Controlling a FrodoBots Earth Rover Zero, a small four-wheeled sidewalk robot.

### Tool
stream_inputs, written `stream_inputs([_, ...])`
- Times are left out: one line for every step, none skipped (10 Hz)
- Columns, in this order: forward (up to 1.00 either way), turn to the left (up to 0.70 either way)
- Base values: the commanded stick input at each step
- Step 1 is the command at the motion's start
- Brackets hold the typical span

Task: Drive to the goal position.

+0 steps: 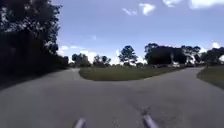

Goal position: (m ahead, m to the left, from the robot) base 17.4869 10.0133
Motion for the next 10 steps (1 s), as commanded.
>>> stream_inputs([0.50,0.09])
stream_inputs([0.50,0.50])
stream_inputs([0.50,0.50])
stream_inputs([0.50,0.50])
stream_inputs([0.50,0.24])
stream_inputs([0.50,0.00])
stream_inputs([0.50,0.00])
stream_inputs([0.50,0.00])
stream_inputs([0.50,0.40])
stream_inputs([0.50,0.50])
